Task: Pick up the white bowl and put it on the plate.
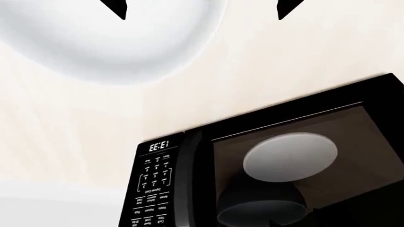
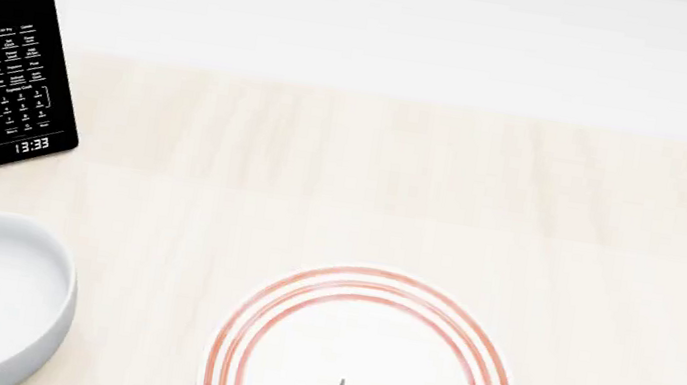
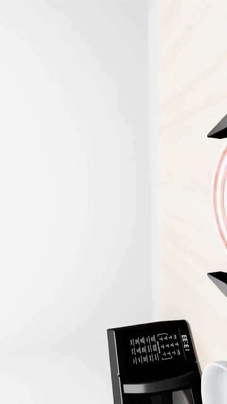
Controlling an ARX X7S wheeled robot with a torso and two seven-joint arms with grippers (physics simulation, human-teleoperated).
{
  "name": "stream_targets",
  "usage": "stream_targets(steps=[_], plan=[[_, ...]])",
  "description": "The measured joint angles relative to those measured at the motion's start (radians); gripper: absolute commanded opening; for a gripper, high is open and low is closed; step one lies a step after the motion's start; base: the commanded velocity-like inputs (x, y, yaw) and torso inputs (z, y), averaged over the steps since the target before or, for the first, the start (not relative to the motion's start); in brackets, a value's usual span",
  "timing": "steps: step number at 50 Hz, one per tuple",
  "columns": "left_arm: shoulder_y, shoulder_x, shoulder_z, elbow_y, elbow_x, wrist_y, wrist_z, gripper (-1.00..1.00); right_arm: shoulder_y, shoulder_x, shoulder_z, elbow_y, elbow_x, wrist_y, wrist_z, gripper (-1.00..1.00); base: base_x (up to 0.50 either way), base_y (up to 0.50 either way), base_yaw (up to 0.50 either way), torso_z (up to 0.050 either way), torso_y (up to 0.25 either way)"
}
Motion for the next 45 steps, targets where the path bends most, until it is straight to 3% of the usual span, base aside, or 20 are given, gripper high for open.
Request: stream_targets(steps=[45], plan=[[0.019,0.034,0.023,-0.058,0.012,0.041,-0.02,1.0,0.006,0.019,-0.022,0.006,0.009,-0.008,0.022,1.0,0.0,0.0,0.0,0.0,0.0]])
